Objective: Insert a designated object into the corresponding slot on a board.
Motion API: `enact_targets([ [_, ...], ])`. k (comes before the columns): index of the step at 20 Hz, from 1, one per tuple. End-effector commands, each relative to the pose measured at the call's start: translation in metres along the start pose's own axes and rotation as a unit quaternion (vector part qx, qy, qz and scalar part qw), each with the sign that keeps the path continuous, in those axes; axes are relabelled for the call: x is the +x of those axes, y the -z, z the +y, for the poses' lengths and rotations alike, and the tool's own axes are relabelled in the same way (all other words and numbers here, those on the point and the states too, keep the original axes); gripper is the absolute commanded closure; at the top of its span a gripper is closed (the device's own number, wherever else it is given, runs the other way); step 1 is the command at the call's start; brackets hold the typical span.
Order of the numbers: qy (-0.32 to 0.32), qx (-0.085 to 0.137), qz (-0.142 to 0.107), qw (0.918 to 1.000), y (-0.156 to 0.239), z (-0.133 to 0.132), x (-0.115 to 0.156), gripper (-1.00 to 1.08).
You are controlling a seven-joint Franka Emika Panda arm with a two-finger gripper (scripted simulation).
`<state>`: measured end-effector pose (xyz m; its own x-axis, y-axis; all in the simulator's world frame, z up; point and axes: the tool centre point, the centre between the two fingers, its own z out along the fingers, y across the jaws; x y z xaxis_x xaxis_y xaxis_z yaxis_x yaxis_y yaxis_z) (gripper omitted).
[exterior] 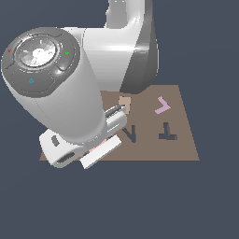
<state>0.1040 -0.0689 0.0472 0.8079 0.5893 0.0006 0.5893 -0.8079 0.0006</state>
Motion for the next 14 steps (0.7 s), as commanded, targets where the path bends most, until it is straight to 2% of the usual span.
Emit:
enact_targets([
  [1, 0.0, 0.0, 0.0, 1.0, -0.007, 0.0, 0.0, -0.92],
  [6, 0.001, 0.0, 0.0, 1.0, -0.017, 0.0, 0.0, -0.92],
  [7, 0.001, 0.0, 0.0, 1.0, -0.017, 0.0, 0.0, 1.08],
  [14, 0.001, 0.0, 0.0, 1.0, -0.017, 0.0, 0.0, 1.08],
])
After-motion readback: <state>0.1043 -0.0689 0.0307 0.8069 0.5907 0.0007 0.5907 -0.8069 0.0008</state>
